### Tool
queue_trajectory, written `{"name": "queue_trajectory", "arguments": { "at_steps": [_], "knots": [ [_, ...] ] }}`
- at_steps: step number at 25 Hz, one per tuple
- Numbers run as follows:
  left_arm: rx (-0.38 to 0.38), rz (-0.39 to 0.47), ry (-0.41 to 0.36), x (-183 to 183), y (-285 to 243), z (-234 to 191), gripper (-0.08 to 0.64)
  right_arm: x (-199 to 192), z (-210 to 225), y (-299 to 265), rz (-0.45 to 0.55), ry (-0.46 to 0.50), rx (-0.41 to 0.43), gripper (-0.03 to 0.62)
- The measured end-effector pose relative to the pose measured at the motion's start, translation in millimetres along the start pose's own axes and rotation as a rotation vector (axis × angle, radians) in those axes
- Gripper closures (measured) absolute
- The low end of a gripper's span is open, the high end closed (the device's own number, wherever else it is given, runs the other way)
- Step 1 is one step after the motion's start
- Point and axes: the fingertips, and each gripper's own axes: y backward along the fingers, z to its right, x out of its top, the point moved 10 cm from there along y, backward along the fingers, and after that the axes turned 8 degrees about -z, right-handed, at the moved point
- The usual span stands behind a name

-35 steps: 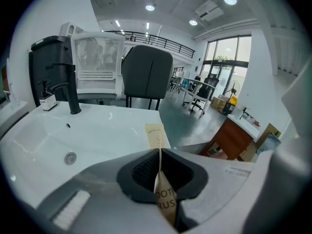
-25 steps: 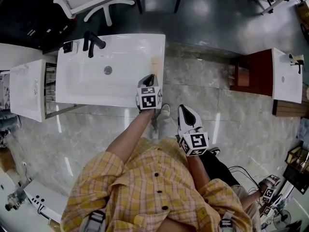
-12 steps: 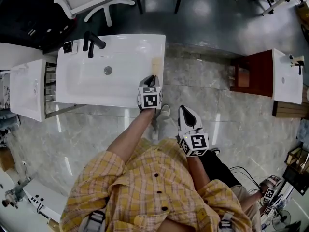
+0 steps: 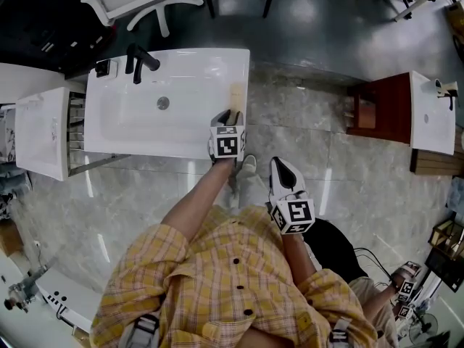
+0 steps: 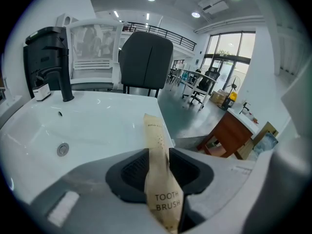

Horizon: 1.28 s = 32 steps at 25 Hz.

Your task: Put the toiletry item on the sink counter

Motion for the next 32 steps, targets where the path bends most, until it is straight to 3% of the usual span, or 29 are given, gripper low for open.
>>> {"name": "queue_trajectory", "arguments": {
  "at_steps": [6,22,32],
  "knots": [
    [-0.004,0.017,0.007,1.4,2.6,-0.1,0.403,0.7,-1.5,2.4,0.006,0.0,-0.003,0.592],
    [-0.024,0.097,0.005,12.5,38.1,2.7,0.4,7.2,-15.8,9.2,0.038,0.019,0.003,0.592],
    [-0.047,0.195,-0.048,20.1,84.1,9.9,0.446,24.5,-27.8,15.9,0.092,0.049,0.004,0.592]
  ]
}}
